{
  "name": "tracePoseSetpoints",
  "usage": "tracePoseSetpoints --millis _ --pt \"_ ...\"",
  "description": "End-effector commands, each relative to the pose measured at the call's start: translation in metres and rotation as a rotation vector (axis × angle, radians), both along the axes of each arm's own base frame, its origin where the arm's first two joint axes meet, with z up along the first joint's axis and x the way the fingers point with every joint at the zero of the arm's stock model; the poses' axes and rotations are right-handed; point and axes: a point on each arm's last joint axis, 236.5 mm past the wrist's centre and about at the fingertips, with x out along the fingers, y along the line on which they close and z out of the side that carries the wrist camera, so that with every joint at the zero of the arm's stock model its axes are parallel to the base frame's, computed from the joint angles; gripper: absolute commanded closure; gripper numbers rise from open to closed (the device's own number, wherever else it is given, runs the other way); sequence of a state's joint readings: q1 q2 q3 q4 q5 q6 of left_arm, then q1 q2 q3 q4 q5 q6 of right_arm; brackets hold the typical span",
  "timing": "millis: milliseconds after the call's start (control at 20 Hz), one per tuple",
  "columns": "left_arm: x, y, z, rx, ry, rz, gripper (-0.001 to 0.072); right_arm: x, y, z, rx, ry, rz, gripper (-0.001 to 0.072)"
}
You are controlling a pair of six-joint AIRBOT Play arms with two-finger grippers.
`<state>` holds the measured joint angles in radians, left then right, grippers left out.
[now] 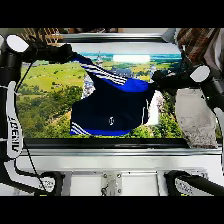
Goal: Fold the clothes and pants, and hang the long-sleeved shirts on hangers.
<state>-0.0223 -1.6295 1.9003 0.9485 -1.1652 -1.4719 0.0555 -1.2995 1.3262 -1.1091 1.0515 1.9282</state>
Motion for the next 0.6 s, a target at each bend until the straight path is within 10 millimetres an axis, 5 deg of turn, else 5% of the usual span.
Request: tracePoseSetpoints --millis 0,100,250,550 --pt "-0.03 0.011 0.006 -0.004 0.087 -0.002 0.0701 -0.025 -0.015 0.011 -0.128 -0.001 0.058 0.0702" --pt "-0.057 0.019 0.004 0.019 0.104 0.017 0.0701 -0.053 -0.02 0.018 -0.22 0.02 0.107 0.0702" --pt "-0.1 0.035 -0.028 0.09 0.157 0.058 0.07 -0.097 -0.014 0.011 -0.293 0.086 0.193 0.0701" --pt "-0.186 0.042 -0.148 0.103 0.334 0.103 0.07 -0.165 0.014 -0.06 -0.325 0.273 0.345 0.0701"
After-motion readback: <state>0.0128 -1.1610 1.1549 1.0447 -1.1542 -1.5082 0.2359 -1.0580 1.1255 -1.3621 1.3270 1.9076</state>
